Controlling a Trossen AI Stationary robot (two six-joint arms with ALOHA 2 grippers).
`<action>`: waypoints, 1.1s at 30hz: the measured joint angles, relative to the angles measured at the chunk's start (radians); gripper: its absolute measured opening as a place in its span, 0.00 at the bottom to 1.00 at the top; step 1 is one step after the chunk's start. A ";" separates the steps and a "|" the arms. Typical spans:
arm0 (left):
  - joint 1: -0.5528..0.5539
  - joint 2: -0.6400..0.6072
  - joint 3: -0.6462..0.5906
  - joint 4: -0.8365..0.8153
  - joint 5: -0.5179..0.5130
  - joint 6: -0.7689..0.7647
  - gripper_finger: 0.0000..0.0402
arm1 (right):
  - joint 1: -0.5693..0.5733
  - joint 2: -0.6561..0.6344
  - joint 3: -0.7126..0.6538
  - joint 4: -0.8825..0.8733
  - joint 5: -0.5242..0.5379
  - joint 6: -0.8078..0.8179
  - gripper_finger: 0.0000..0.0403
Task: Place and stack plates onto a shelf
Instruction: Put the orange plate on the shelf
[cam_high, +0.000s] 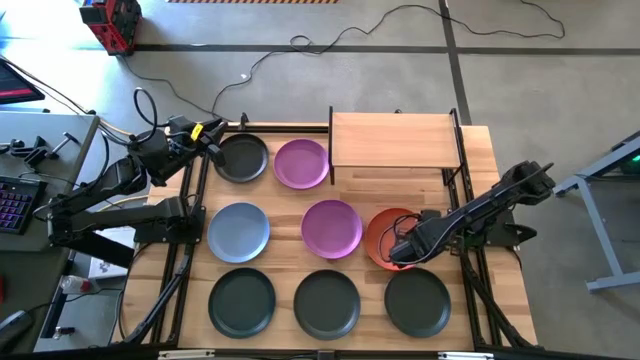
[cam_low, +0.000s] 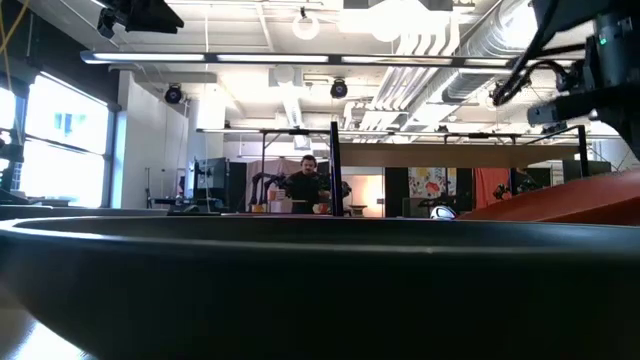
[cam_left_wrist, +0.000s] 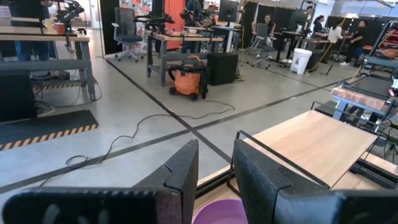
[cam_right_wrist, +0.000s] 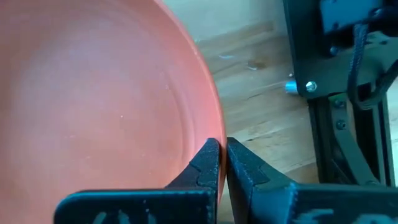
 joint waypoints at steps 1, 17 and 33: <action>0.000 0.000 0.000 0.000 0.000 0.000 0.22 | 0.000 0.000 0.011 -0.013 0.003 -0.004 0.00; 0.000 0.000 0.000 -0.001 0.000 0.051 0.22 | 0.000 0.000 0.150 -0.215 0.032 -0.006 0.00; 0.000 0.000 0.000 -0.002 0.000 0.053 0.22 | 0.000 -0.001 0.129 -0.082 0.001 -0.024 0.01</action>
